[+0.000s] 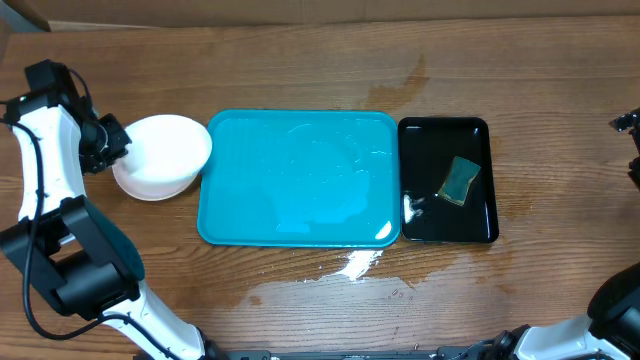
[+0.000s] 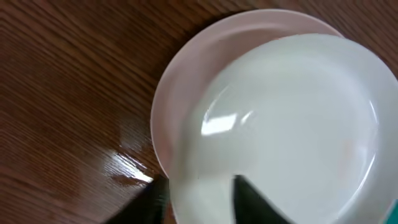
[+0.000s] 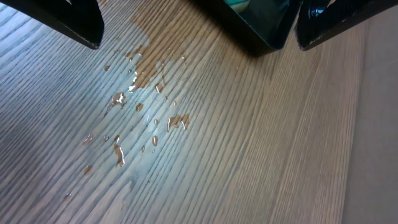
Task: Clean dirty plates on tray and stack at the side
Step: 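Open the left gripper and lift it off the plate stack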
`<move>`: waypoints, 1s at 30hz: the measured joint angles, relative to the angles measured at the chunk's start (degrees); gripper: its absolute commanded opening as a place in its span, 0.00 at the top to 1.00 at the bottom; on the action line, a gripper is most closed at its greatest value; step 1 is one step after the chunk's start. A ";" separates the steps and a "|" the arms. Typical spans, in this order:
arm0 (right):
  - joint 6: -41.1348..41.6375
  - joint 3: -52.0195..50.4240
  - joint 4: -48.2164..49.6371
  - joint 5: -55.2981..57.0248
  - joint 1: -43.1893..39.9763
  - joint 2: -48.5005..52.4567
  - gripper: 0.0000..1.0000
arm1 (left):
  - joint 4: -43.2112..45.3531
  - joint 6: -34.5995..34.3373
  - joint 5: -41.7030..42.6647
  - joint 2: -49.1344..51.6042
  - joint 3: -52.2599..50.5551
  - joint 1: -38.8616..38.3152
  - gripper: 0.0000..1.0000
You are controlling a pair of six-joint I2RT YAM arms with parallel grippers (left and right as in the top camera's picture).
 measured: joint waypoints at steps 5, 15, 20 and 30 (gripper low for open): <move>-0.02 0.00 -0.04 0.02 0.00 0.00 0.00 | 0.52 -0.81 -0.04 0.00 0.00 0.15 0.31; 0.00 0.00 -0.04 0.00 0.00 0.00 0.00 | 0.55 -0.35 12.70 0.00 0.00 -1.01 0.31; 0.00 0.00 -0.02 0.02 0.00 0.00 0.00 | 1.86 1.66 17.97 0.00 0.00 -5.57 0.31; 0.00 0.00 -0.02 0.02 0.00 0.00 0.00 | 7.63 8.79 20.83 0.00 0.00 -21.40 0.00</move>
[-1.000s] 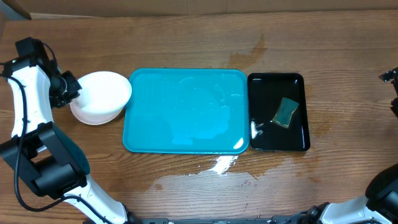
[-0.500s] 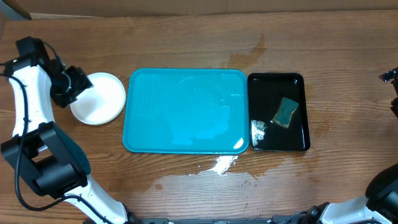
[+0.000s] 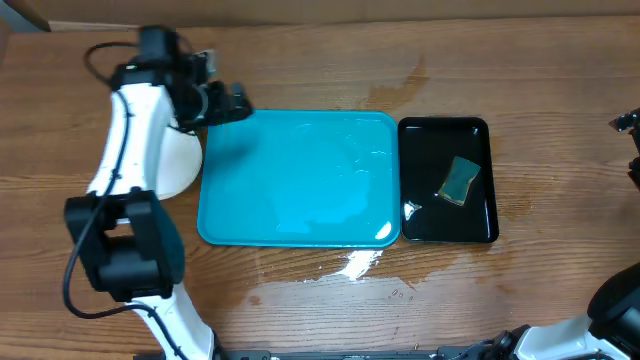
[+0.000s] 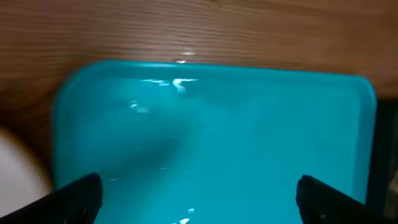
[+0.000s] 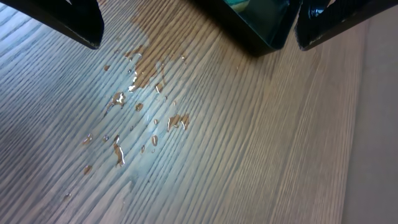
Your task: Clean dirty plates on tray and stack at the side
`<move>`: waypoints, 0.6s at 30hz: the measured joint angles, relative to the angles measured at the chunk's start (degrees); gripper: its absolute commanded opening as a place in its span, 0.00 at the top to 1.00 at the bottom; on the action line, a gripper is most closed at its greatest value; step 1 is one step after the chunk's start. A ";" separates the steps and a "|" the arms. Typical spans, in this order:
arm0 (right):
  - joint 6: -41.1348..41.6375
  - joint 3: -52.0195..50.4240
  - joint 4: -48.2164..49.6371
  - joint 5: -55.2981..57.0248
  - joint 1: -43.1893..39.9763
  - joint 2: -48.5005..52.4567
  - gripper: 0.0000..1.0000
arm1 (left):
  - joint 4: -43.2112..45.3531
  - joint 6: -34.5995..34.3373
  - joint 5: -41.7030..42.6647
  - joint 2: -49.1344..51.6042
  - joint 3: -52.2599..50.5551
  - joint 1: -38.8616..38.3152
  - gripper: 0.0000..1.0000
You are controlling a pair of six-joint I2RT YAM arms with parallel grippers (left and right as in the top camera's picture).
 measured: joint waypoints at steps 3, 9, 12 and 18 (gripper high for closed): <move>0.02 0.00 -0.02 0.00 0.00 0.00 0.00 | 0.37 0.92 0.39 0.00 0.00 -4.68 0.00; 0.00 0.00 -0.02 0.00 0.17 0.00 0.00 | 0.37 1.03 0.42 0.00 0.00 -9.60 0.00; 0.02 0.00 0.00 0.02 1.11 0.00 0.00 | 0.37 1.05 0.42 0.00 0.00 -11.39 0.00; -0.02 0.00 -0.09 0.02 7.93 -0.42 0.00 | 0.37 1.03 0.42 0.00 0.00 -12.79 0.00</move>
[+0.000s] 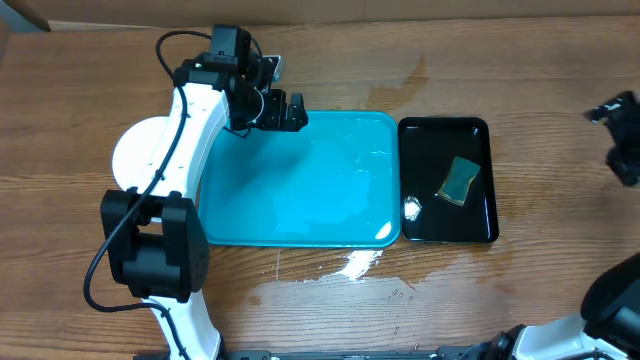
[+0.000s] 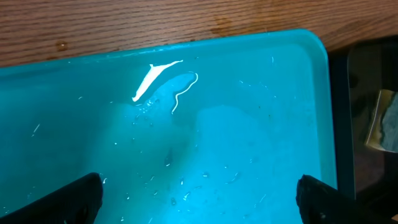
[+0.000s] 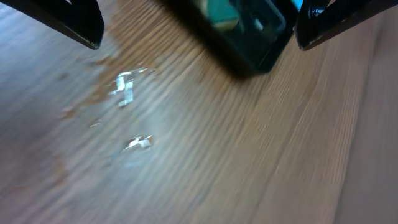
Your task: Clean dirty plates on tray and stack at the side
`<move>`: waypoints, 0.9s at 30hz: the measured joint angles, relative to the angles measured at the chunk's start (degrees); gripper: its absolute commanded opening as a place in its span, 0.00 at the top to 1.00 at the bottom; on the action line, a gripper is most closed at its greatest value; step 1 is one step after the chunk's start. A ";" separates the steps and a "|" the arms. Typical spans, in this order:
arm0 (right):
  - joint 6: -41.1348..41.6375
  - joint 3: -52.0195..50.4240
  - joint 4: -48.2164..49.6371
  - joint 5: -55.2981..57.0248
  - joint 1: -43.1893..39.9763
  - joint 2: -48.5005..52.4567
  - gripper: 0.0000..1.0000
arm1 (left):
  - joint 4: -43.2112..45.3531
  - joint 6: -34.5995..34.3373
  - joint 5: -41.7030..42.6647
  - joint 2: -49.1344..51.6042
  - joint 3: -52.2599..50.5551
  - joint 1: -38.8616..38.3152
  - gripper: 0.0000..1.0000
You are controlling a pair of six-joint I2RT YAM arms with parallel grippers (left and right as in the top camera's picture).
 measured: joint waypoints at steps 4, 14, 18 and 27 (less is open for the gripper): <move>0.04 0.00 0.17 0.24 8.26 -4.24 0.00 | 0.00 0.00 0.00 0.00 0.00 -0.02 0.00; 0.04 0.02 0.26 -0.87 41.00 -22.99 0.00 | 0.00 0.00 0.00 0.00 0.00 -0.02 0.00; -0.83 0.02 0.48 1.27 47.78 -29.55 0.00 | 0.00 0.00 0.00 0.00 0.00 -0.02 0.00; -8.85 -12.79 22.69 16.52 42.60 -62.71 0.00 | 0.00 0.00 0.00 0.00 0.00 -0.02 0.00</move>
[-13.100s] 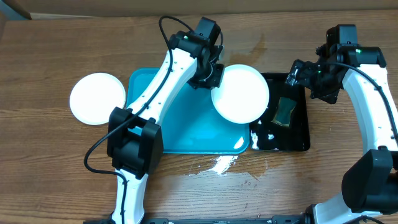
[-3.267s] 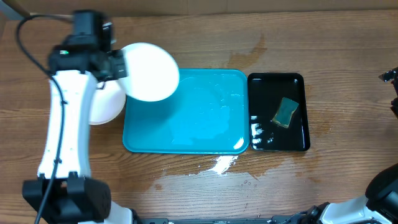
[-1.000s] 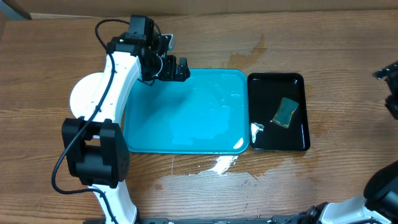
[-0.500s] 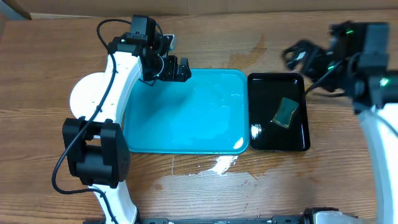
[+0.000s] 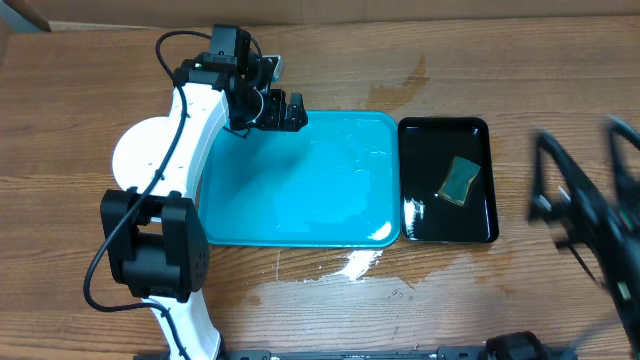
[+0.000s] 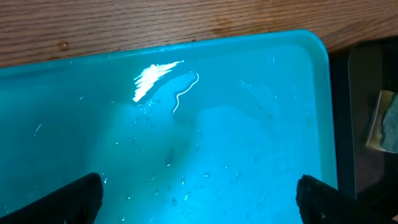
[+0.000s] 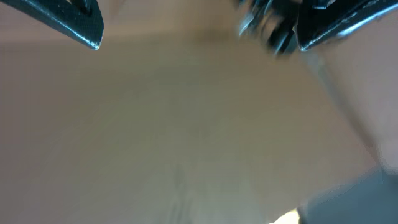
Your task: Clean dirty plates on tray and stack at the side
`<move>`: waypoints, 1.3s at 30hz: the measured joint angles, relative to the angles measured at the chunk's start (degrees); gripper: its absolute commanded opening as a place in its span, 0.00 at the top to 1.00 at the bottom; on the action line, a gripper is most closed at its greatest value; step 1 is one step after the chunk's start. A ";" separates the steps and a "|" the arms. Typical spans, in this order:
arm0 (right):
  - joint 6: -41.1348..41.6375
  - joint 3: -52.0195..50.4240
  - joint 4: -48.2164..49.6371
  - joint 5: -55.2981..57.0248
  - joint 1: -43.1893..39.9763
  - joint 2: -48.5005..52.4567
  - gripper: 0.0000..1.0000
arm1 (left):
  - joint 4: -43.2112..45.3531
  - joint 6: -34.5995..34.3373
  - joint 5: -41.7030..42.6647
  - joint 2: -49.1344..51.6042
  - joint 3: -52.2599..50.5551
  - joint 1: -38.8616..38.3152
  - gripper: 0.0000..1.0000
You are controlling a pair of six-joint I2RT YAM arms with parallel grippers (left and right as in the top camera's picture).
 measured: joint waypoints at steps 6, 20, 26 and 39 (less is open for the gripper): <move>-2.32 -26.38 24.50 3.74 -9.09 -21.70 0.00 | 0.04 0.00 0.02 0.00 0.00 0.00 0.00; -0.96 -70.79 56.02 2.60 -11.15 -35.19 0.00 | 0.00 0.00 0.00 0.00 0.00 0.00 0.00; -0.11 -72.96 48.02 2.54 -11.17 -36.11 0.00 | 0.00 0.00 0.00 0.00 0.00 0.00 0.00; 0.13 -74.36 30.75 1.44 -11.17 -36.26 0.00 | 0.00 0.00 0.00 0.00 0.00 0.00 0.00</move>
